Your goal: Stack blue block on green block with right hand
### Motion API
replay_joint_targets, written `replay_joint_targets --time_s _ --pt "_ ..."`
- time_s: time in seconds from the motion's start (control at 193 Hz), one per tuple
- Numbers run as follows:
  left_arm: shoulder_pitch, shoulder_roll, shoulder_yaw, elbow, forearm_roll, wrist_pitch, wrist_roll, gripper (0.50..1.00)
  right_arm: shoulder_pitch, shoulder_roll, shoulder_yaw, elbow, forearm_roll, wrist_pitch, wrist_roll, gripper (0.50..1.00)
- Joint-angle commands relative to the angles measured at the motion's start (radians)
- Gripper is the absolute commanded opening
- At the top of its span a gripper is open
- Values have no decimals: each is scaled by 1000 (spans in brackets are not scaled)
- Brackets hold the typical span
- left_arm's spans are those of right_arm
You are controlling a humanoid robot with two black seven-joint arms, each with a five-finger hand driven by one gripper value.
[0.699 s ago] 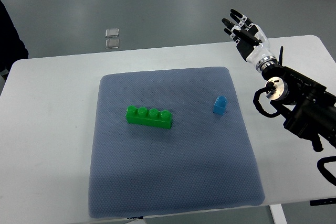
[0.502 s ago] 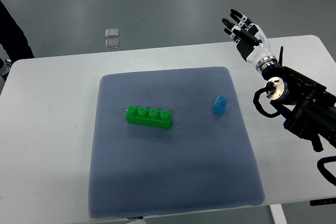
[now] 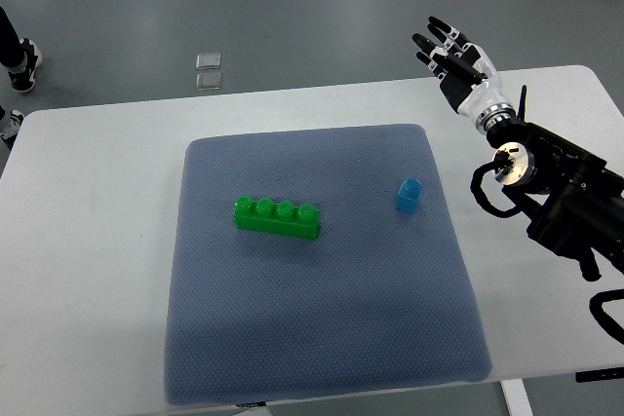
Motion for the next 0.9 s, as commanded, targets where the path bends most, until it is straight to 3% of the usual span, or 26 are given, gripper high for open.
replay_joint_targets --time_s 0.0,0.683,0.895 --pt "-1 0 0 1 -2 0 0 1000 1 -1 -1 0 0 -1 0 915" --pt "1 0 0 1 -2 1 0 1000 12 -41 -15 43 -43 -4 -5 913" --pt "-1 0 0 1 0 1 0 1000 88 -167 -67 68 -403 0 -15 913"
